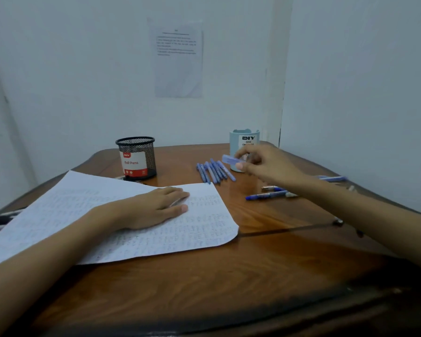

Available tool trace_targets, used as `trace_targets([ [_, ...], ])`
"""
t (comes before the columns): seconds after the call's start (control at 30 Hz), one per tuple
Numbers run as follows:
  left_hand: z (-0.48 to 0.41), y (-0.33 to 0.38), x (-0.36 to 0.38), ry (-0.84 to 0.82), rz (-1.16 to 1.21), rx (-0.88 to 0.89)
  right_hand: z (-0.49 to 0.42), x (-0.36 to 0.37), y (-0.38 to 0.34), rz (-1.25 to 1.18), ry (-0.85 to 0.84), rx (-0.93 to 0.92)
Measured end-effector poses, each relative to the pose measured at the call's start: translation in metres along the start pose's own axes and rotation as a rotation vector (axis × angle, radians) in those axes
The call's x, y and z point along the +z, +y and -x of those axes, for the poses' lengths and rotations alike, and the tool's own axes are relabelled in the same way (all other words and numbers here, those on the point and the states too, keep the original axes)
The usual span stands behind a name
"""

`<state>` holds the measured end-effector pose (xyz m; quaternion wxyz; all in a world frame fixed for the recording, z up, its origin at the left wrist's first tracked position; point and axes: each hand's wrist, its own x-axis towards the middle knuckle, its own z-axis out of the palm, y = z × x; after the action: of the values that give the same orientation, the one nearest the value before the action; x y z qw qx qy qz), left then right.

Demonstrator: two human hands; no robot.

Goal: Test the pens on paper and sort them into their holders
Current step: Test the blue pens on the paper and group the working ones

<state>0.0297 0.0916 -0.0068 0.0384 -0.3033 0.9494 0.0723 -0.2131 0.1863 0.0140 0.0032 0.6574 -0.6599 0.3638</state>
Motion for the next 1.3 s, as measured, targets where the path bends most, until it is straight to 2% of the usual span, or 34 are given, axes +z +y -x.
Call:
trace_targets([
  [0.17,-0.002,0.003,0.001,0.012,0.004,-0.032,-0.013,0.022,-0.003,0.183,-0.004,0.075],
  [0.37,-0.002,0.001,0.002,0.002,-0.012,-0.013,-0.009,0.044,-0.002,0.416,-0.047,-0.026],
  [0.47,-0.002,0.002,0.002,0.005,-0.008,-0.011,-0.010,0.043,-0.005,0.610,-0.056,-0.126],
  [0.57,-0.002,0.003,0.002,0.010,-0.016,-0.012,-0.011,0.039,-0.008,0.694,-0.170,-0.132],
  [0.63,-0.001,0.003,0.002,0.011,-0.015,-0.011,-0.010,0.033,-0.012,0.664,-0.347,-0.099],
  [0.7,-0.002,0.003,0.002,0.009,-0.009,-0.011,-0.010,0.021,-0.018,0.560,-0.530,-0.048],
  [0.77,-0.002,0.002,0.002,0.004,-0.003,-0.013,-0.015,0.001,-0.020,0.451,-0.642,-0.003],
  [0.87,-0.002,0.003,0.001,0.000,0.000,-0.010,-0.019,-0.032,-0.016,0.067,-0.741,0.119],
  [0.9,-0.002,0.003,0.001,-0.002,0.000,-0.010,-0.019,-0.039,-0.012,-0.088,-0.704,0.137],
  [1.0,-0.002,0.002,0.001,-0.002,0.000,-0.011,-0.017,-0.039,-0.002,-0.686,-0.415,0.232],
  [1.07,-0.002,0.003,0.001,-0.004,0.000,-0.011,-0.014,-0.025,0.001,-0.986,-0.270,0.260],
  [1.13,-0.002,0.003,0.001,-0.004,-0.001,-0.012,-0.011,-0.010,-0.002,-1.062,-0.176,0.209],
  [1.23,-0.002,0.002,0.001,-0.003,-0.005,-0.009,-0.002,0.014,-0.013,-0.954,-0.073,0.169],
  [1.3,-0.003,0.001,0.002,0.001,-0.004,-0.006,0.007,0.029,-0.018,-1.003,-0.095,0.210],
])
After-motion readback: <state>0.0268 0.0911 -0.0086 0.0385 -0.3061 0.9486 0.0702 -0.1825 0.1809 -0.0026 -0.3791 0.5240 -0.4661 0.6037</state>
